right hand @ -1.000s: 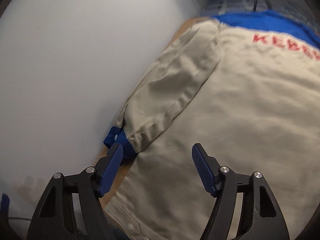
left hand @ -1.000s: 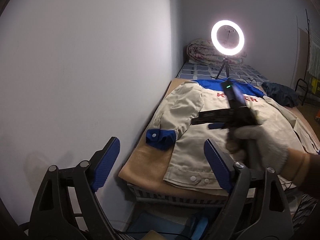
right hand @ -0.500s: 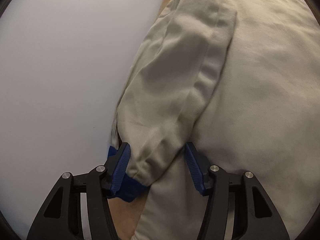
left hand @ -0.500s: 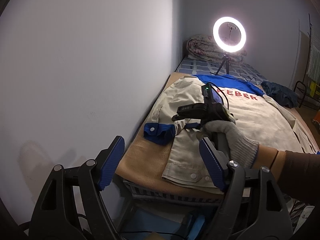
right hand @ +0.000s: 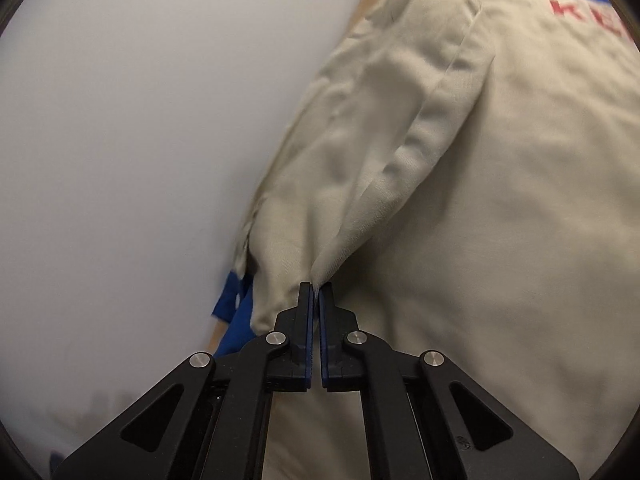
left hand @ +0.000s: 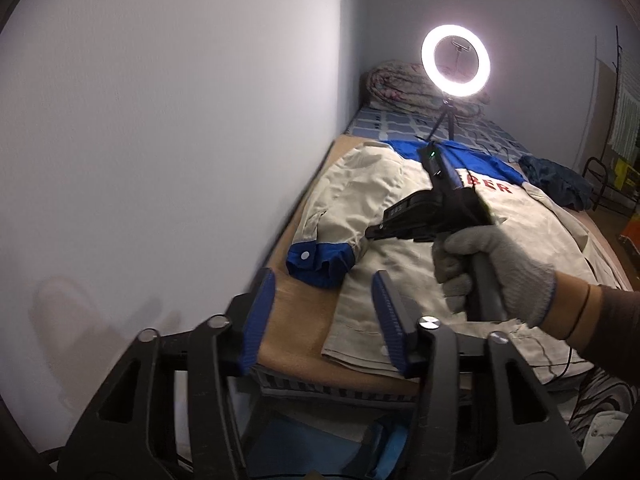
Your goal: Fold large clothes
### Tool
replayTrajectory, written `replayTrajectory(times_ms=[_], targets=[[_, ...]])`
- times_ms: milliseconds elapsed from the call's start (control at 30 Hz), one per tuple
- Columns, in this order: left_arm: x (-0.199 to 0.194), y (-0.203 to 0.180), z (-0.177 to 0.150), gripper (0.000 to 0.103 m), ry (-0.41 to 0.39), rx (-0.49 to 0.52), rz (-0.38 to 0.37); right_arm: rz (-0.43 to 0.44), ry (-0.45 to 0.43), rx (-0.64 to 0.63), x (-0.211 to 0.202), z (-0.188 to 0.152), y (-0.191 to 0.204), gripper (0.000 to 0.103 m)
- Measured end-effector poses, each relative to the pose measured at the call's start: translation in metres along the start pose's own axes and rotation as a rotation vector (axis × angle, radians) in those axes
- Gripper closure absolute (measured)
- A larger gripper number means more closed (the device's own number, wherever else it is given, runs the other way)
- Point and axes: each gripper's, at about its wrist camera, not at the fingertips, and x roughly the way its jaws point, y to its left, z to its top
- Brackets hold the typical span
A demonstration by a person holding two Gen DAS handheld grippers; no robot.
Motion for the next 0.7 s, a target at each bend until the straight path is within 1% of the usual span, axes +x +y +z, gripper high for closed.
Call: replayTrajectory(times_ms=[33,100,167,267,333,367,400,433,500,533,567,600,667,700], targets=[[0.002,0.0,0.001,0.056,0.005,-0.003,-0.009,0.0,-0.003,0.001,-0.006,-0.001,-0.001,0.102],[0.004,0.0,0.002,0.056,0.007,-0.01,-0.019,0.03,-0.014,0.023,-0.019,-0.001,-0.007,0.102],[0.004,0.0,0.004,0.056,0.003,-0.012,-0.024,0.039,-0.04,0.008,-0.025,-0.004,-0.005,0.101],[0.006,0.002,0.004,0.056,0.006,-0.018,-0.026,0.043,-0.034,-0.012,-0.022,-0.005,-0.001,0.101],[0.007,0.005,0.005,0.056,0.013,-0.023,-0.03,0.039,-0.027,0.007,-0.019,-0.005,-0.002,0.097],[0.007,0.006,0.005,0.056,0.014,-0.026,-0.031,0.038,-0.02,0.016,-0.028,-0.014,-0.002,0.097],[0.007,0.007,0.005,0.056,0.014,-0.028,-0.032,0.035,-0.016,0.024,-0.013,-0.012,-0.008,0.095],[0.007,0.007,0.006,0.056,0.015,-0.03,-0.034,0.037,-0.007,0.036,-0.01,-0.011,-0.007,0.083],[0.009,0.007,0.007,0.056,0.017,-0.028,-0.039,0.048,-0.01,0.047,-0.01,-0.015,-0.01,0.069],[0.01,0.006,0.007,0.056,0.019,-0.027,-0.04,0.034,-0.01,0.042,-0.005,-0.015,-0.008,0.069],[0.011,0.005,0.007,0.056,0.021,-0.024,-0.041,0.028,-0.004,0.038,-0.001,-0.015,-0.007,0.074],[0.012,0.004,0.008,0.056,0.021,-0.019,-0.043,0.03,0.011,0.033,0.004,-0.015,-0.005,0.098],[0.015,0.001,0.009,0.056,0.022,-0.006,-0.042,0.012,0.033,0.021,0.008,-0.015,-0.003,0.1],[0.017,-0.002,0.01,0.056,0.022,0.0,-0.042,0.008,0.029,0.005,0.004,-0.015,-0.001,0.1]])
